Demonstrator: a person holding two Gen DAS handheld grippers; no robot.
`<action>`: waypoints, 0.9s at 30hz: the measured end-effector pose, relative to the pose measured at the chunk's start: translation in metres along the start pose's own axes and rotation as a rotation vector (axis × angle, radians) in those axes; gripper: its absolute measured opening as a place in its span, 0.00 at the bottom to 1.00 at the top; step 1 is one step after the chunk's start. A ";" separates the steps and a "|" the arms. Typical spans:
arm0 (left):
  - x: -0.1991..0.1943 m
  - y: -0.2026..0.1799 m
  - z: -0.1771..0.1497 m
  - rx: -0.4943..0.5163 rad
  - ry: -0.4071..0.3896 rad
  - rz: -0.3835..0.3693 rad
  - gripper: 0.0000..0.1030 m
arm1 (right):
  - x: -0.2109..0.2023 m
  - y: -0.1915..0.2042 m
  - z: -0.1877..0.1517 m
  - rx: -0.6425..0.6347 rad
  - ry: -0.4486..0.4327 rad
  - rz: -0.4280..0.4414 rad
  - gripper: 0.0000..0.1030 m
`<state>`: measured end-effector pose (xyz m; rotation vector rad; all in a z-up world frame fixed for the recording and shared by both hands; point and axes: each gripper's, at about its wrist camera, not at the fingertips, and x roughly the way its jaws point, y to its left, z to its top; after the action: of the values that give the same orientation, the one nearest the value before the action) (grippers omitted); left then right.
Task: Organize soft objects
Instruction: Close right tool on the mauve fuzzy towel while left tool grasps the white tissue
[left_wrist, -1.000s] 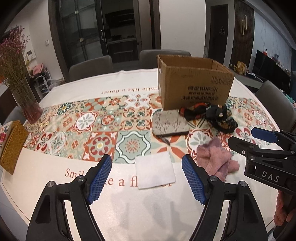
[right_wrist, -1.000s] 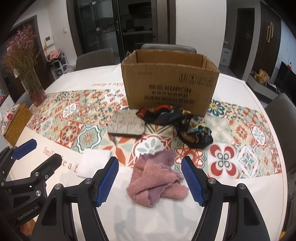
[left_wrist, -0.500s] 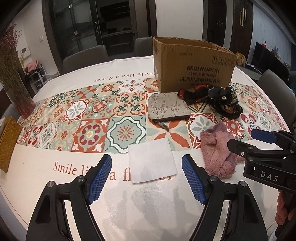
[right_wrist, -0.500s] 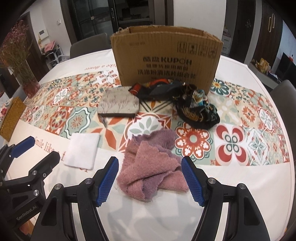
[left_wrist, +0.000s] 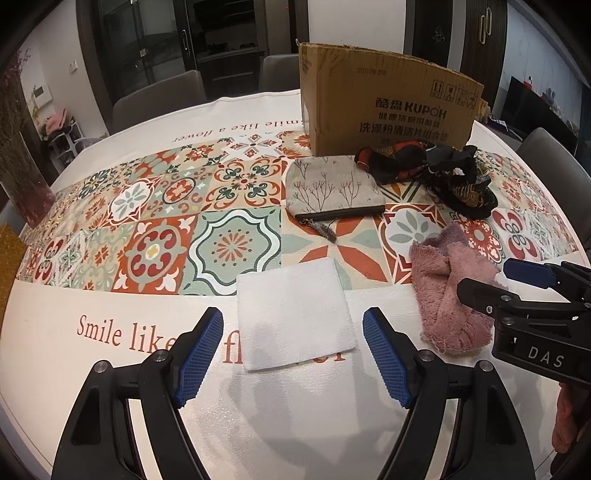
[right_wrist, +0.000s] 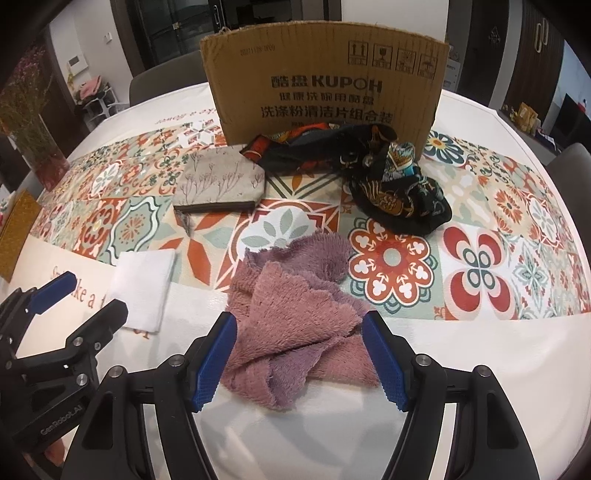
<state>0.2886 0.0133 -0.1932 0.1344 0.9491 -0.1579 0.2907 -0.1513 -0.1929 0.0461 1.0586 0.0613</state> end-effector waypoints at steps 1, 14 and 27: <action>0.003 0.000 -0.001 -0.001 0.003 0.001 0.75 | 0.002 0.000 0.000 0.000 0.001 -0.001 0.69; 0.029 0.001 -0.005 -0.012 0.033 -0.010 0.75 | 0.022 0.003 -0.003 -0.009 0.022 -0.012 0.69; 0.042 0.002 -0.008 -0.012 0.039 -0.025 0.66 | 0.025 0.003 -0.004 0.002 0.007 -0.016 0.69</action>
<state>0.3064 0.0133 -0.2317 0.1151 0.9909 -0.1728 0.2991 -0.1466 -0.2168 0.0398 1.0659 0.0460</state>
